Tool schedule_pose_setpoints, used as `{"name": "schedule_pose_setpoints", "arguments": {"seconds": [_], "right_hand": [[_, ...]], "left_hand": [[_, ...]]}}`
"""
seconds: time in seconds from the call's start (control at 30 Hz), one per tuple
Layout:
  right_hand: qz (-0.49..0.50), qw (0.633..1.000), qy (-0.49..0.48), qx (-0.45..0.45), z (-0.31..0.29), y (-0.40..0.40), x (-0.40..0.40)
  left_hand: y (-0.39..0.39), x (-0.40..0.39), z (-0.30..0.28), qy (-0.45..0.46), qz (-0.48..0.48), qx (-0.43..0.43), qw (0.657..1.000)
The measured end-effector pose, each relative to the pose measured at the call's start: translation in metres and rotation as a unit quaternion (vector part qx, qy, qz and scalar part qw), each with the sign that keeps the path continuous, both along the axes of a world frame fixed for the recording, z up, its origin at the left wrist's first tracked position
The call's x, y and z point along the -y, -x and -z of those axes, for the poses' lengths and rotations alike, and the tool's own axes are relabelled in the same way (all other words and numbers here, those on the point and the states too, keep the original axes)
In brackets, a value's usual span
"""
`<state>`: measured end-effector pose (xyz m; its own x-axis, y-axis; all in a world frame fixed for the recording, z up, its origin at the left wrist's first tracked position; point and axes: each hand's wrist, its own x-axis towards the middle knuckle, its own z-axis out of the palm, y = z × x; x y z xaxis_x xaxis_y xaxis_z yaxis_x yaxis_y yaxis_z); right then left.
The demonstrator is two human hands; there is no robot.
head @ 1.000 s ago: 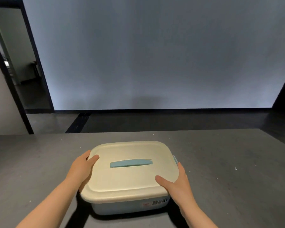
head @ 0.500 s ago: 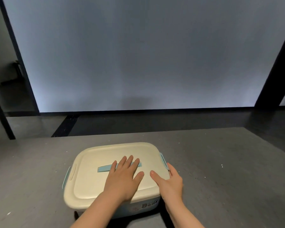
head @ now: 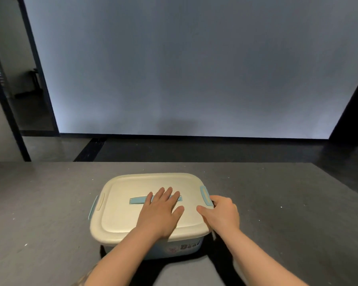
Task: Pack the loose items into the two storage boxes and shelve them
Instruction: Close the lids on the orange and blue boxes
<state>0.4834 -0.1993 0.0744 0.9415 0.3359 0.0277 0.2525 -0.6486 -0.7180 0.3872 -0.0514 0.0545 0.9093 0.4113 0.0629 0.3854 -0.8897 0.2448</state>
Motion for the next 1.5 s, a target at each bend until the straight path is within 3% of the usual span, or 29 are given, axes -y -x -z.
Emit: {"name": "schedule_pose_setpoints", "arguments": {"seconds": [0.13, 0.23, 0.33, 0.4, 0.5, 0.67, 1.07, 1.5], "right_hand": [[-0.077, 0.995, 0.05, -0.047, -0.014, -0.005, -0.013], [-0.162, 0.971, 0.149, 0.092, -0.012, 0.02, -0.037], [-0.309, 0.918, 0.198, 0.147, 0.011, 0.062, -0.065], [-0.335, 0.897, 0.231, 0.175, 0.018, 0.073, -0.078], [-0.351, 0.885, 0.245, 0.181, 0.016, 0.072, -0.093], [-0.353, 0.888, 0.234, 0.178, 0.019, 0.07, -0.1], [-0.339, 0.892, 0.236, 0.185, 0.02, 0.074, -0.101], [-0.298, 0.911, 0.235, 0.164, 0.025, 0.083, -0.096]], "left_hand": [[0.013, 0.0, -0.007, 0.031, -0.037, 0.11, 0.993], [0.04, -0.013, -0.008, 0.051, -0.142, 0.219, 0.964], [0.075, -0.043, 0.002, 0.004, -0.236, 0.224, 0.946], [0.094, -0.059, 0.008, 0.097, -0.284, 0.233, 0.925], [0.102, -0.067, 0.006, 0.338, -0.308, 0.279, 0.844], [0.101, -0.058, 0.009, 0.399, -0.343, 0.375, 0.763], [0.101, -0.056, 0.004, 0.262, -0.33, 0.355, 0.834], [0.098, -0.061, 0.002, 0.215, -0.291, 0.317, 0.877]]}}
